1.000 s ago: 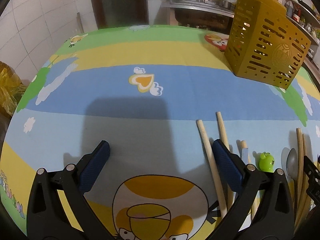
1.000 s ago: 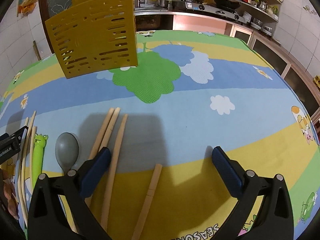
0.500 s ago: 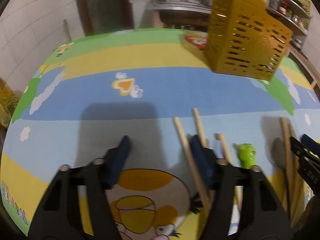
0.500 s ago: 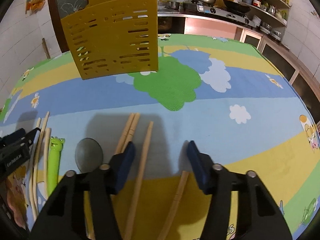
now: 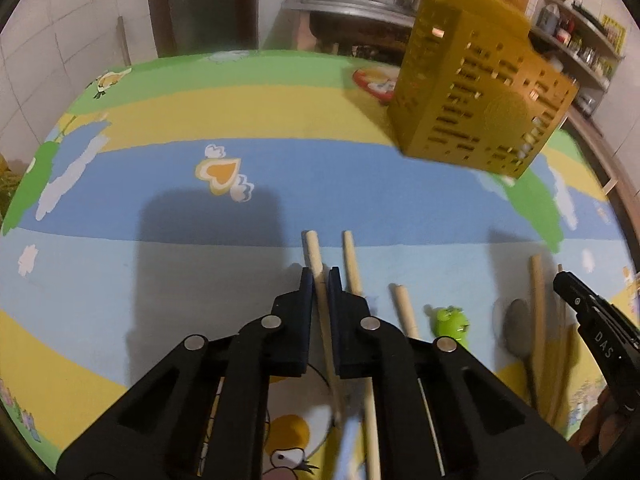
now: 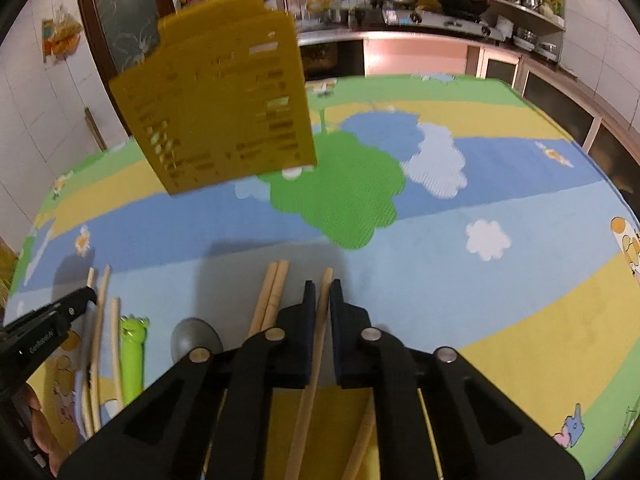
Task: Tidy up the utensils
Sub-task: 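Lift the held chopsticks with both tools over the yellow slotted holder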
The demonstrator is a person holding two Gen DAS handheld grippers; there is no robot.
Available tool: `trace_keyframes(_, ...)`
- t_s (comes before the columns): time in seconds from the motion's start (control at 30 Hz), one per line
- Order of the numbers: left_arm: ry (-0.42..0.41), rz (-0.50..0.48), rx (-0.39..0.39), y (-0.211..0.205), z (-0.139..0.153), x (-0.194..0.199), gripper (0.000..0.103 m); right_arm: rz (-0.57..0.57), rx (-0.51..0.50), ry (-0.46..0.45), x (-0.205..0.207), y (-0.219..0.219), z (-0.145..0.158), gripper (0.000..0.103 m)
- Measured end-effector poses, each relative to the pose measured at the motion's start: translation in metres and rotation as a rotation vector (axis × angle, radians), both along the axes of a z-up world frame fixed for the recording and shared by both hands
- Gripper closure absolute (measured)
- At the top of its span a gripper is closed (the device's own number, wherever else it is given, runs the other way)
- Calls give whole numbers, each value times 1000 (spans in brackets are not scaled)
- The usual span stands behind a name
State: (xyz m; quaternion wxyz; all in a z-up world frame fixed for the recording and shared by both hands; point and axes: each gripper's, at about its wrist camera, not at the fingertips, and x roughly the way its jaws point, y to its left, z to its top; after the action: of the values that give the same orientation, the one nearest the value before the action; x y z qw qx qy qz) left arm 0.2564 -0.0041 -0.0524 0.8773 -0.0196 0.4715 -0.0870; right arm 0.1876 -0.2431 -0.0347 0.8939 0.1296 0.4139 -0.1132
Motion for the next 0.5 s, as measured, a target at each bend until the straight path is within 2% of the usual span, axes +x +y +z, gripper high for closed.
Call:
trace_keyframes(0.1, -75, 8, -43, 2, 21, -9, 98, 0, 16, -84, -8, -6, 21, 96)
trace_keyframes(0.3, -294, -12, -85, -7, 83, -38, 98, 19, -29, -284, -23, -8, 71, 97)
trace_keyframes(0.4, -395, 1, -89, -9, 109, -47, 98, 34, -74, -379, -26, -7, 93, 97)
trace_keyframes(0.5, -476, -4, -59, -21, 125, -53, 98, 48, -97, -447, -28, -9, 107, 97)
